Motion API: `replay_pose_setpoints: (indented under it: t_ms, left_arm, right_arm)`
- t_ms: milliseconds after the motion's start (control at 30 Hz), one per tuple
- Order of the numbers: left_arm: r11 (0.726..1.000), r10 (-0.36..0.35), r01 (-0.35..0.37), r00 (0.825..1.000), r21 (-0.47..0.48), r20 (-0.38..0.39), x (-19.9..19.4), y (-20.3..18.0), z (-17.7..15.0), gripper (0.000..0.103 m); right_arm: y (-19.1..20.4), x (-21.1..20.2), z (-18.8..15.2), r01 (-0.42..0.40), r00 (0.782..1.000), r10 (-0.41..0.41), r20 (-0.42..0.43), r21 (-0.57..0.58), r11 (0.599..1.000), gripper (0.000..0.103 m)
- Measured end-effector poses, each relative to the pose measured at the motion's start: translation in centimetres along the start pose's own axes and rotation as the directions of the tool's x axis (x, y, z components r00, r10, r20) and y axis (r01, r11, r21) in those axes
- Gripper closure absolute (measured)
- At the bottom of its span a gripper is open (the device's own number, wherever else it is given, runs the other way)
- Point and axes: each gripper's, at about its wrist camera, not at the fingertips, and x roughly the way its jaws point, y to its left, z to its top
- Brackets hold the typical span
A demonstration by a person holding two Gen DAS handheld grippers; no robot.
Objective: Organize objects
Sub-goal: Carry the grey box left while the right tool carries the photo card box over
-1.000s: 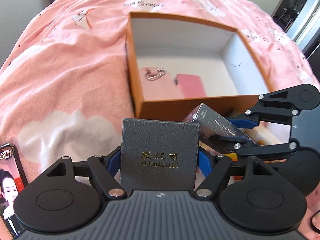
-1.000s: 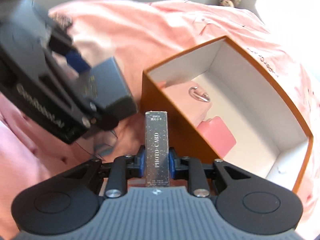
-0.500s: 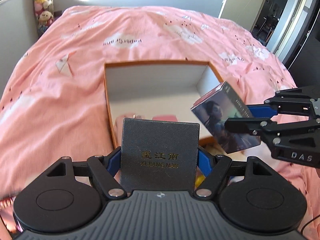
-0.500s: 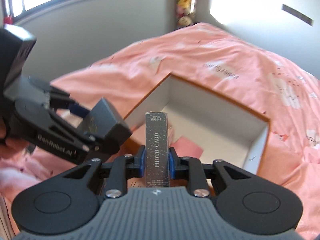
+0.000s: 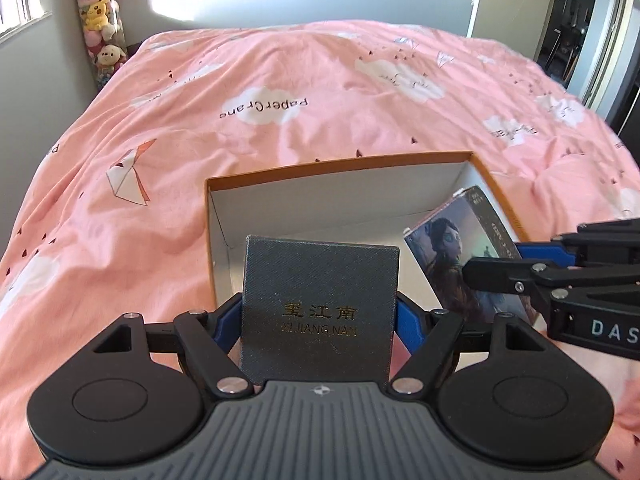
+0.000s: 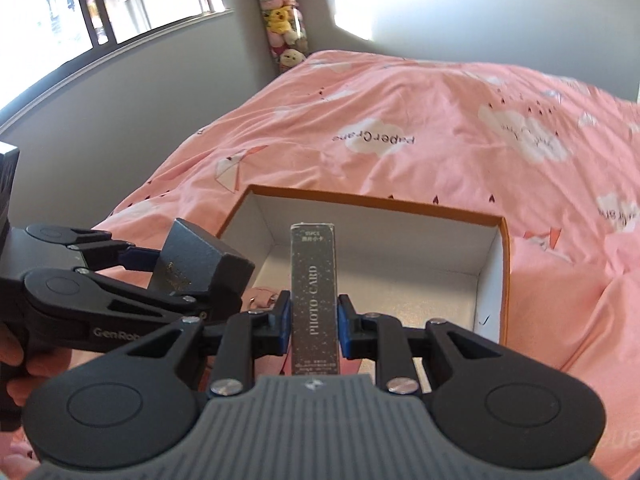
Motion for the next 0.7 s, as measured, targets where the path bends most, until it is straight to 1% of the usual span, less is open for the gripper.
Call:
replay_pose_setpoints:
  t_ms: [167,267,367,467,567,700]
  left_arm:
    - [1.0,-0.014,0.014,0.999,-0.022,-0.034,3.4,1.0,1.5,0.016]
    - [0.999,-0.019,0.018,0.999,-0.031,-0.039,5.1,1.4,2.5,0.016]
    - [1.0,0.016,-0.017,0.998,-0.014,-0.053,6.5,1.4,3.3,0.016]
    - [0.999,0.052,-0.052,0.995,0.001,-0.088,7.8,1.3,3.9,0.015]
    - [0.995,0.101,-0.1,0.987,0.01,-0.122,9.0,1.1,4.1,0.015]
    - [0.988,0.149,-0.154,0.982,-0.03,-0.118,10.2,1.0,4.4,0.015]
  right_arm:
    - [-1.2,2.9,0.5,0.002,0.999,0.0,-0.034,0.066,0.998,0.079]
    - [-2.2,4.4,0.8,-0.007,0.999,0.014,-0.049,0.129,0.992,0.079]
    - [-3.4,5.7,1.1,-0.014,0.998,0.027,-0.059,0.203,0.979,0.079]
    - [-4.6,6.8,1.5,-0.021,0.997,0.039,-0.064,0.259,0.966,0.079]
    - [-5.2,7.6,1.8,-0.02,0.997,0.04,-0.066,0.273,0.962,0.079]
    - [-5.5,8.7,1.9,-0.028,0.996,0.05,-0.072,0.283,0.959,0.079]
